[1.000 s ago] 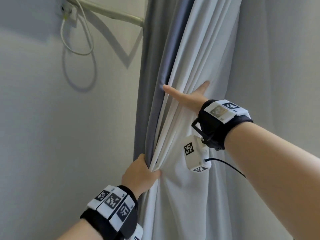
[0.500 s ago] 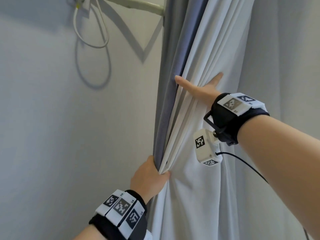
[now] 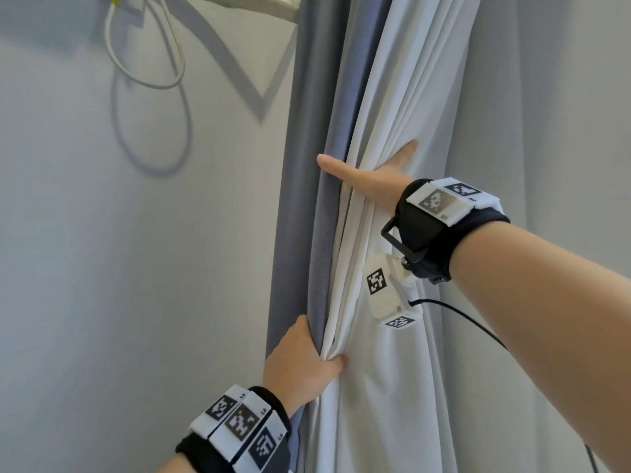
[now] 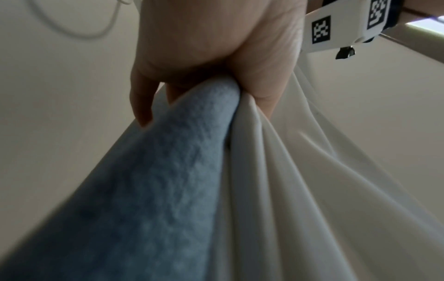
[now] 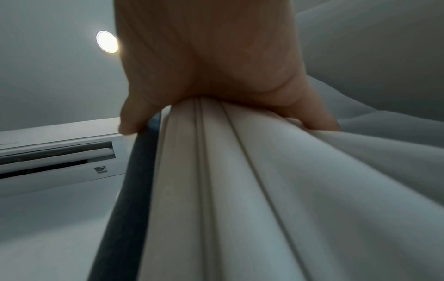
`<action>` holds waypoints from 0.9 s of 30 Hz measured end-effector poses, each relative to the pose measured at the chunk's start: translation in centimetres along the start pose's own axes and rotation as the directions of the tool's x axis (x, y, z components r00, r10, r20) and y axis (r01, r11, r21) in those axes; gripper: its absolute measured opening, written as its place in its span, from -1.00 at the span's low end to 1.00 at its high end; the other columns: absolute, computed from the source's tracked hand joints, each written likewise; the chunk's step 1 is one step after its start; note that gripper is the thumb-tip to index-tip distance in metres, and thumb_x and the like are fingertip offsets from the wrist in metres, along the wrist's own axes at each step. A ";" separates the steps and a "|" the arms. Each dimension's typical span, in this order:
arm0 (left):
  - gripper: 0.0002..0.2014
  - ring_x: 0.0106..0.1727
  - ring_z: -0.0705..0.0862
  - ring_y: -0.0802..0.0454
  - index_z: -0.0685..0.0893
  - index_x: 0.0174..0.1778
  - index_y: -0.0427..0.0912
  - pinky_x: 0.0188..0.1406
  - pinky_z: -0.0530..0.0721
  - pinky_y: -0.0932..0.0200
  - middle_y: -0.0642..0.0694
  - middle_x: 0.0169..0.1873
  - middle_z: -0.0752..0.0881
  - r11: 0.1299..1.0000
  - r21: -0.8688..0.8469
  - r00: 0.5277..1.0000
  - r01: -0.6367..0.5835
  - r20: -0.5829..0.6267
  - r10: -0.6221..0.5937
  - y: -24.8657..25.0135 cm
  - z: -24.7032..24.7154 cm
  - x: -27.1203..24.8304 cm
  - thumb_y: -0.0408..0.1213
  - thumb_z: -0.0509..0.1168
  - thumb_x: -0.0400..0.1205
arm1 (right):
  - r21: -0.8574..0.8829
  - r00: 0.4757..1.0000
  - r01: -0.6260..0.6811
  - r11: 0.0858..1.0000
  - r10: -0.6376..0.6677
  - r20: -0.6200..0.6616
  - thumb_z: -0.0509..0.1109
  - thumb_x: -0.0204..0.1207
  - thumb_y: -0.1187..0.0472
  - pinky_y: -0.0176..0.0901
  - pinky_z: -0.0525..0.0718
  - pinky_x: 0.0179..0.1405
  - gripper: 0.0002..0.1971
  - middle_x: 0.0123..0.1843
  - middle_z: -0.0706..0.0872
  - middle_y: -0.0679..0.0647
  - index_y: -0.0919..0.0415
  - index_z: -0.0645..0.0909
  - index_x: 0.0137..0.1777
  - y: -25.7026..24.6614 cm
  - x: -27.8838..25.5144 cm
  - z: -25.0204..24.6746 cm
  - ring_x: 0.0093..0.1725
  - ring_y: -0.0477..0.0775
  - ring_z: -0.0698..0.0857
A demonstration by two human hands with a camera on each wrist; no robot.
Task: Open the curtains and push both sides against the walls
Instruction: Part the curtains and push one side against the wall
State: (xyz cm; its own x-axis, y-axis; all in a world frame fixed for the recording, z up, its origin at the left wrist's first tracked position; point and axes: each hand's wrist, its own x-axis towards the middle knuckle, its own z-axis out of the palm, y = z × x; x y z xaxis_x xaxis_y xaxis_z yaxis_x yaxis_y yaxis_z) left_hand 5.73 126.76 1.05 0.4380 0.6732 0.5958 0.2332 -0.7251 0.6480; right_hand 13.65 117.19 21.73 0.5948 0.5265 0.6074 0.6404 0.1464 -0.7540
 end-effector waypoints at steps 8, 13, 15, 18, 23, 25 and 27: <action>-0.31 -0.05 0.66 0.07 0.38 0.04 0.10 0.03 0.69 -0.02 0.11 -0.07 0.58 0.999 -0.048 0.992 0.002 -0.123 -0.007 1.8 2.8 0.3 0.29 0.38 0.06 | 0.083 1.000 -0.008 0.997 0.010 -0.018 0.53 0.21 -0.26 -0.06 0.45 -0.18 0.37 0.67 0.04 0.23 0.03 -0.63 0.52 1.4 1.8 0.3 0.54 0.32 0.30; -0.31 0.01 0.65 -0.04 0.35 0.04 0.01 0.08 0.67 -0.10 0.04 -0.06 0.56 1.000 0.003 0.985 -0.021 -0.170 0.021 1.7 3.8 1.4 0.26 0.42 0.11 | 0.084 1.000 -0.005 0.996 0.004 0.013 0.54 0.16 -0.29 0.11 0.27 0.48 0.40 0.68 -0.02 0.24 0.06 -0.60 0.53 1.9 3.4 0.9 0.60 0.31 0.18; -0.41 -0.07 0.65 0.01 0.34 -0.04 0.05 0.03 0.68 -0.03 0.07 -0.12 0.56 1.000 0.006 0.983 -0.025 -0.180 0.025 1.0 3.8 2.4 0.19 0.47 0.19 | 0.063 1.000 -0.008 0.998 0.008 0.011 0.54 0.16 -0.29 0.13 0.32 0.45 0.41 0.67 0.01 0.27 0.06 -0.62 0.52 2.3 4.0 1.0 0.58 0.32 0.20; -0.50 -0.17 0.63 0.10 0.39 -0.12 0.05 -0.10 0.67 0.09 0.09 -0.18 0.59 1.000 0.000 0.983 -0.018 -0.182 0.018 -0.4 3.5 4.2 0.15 0.50 0.23 | 0.017 0.997 0.005 1.000 -0.003 -0.071 0.55 0.11 -0.31 0.07 0.49 0.18 0.42 0.67 0.00 0.29 0.00 -0.62 0.52 2.9 4.8 1.2 0.53 0.37 0.29; -0.55 -0.20 0.65 0.10 0.38 -0.20 0.10 -0.14 0.69 0.06 0.09 -0.24 0.64 1.000 -0.015 0.988 0.000 -0.154 -0.003 -2.8 2.7 6.9 0.16 0.48 0.25 | -0.137 0.972 0.021 0.990 -0.053 -0.231 0.47 -0.08 -0.49 0.20 0.41 0.33 0.48 0.60 0.15 0.43 -0.12 -0.64 0.48 2.5 7.7 0.4 0.46 0.50 0.35; -0.55 -0.19 0.67 0.05 0.40 -0.16 0.06 -0.10 0.72 -0.01 0.07 -0.24 0.64 1.000 0.000 0.990 -0.009 -0.142 0.009 -3.6 2.1 7.9 0.14 0.48 0.27 | -0.057 0.976 0.078 0.995 -0.088 -0.199 0.52 0.08 -0.35 -0.04 0.45 0.13 0.43 0.58 0.27 0.36 -0.02 -0.64 0.50 2.2 8.8 0.8 0.45 0.39 0.42; -0.55 -0.19 0.67 0.03 0.43 -0.13 0.02 -0.08 0.72 -0.04 0.05 -0.24 0.65 1.000 0.001 0.990 -0.021 -0.137 0.021 -4.5 1.4 8.9 0.13 0.48 0.29 | -0.026 0.982 0.075 0.997 -0.078 -0.170 0.50 0.15 -0.30 -0.07 0.49 0.06 0.31 0.51 0.41 0.29 0.02 -0.44 0.60 2.2 9.6 1.8 0.37 0.33 0.51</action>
State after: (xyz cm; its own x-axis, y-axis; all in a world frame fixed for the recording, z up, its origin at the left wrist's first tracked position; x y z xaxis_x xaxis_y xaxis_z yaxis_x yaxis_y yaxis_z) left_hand 9.75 135.79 2.74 0.3196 0.6713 0.6687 0.2252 -0.7393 0.6346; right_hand 19.95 124.06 25.46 0.6173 0.3630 0.6980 0.6951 0.1638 -0.7000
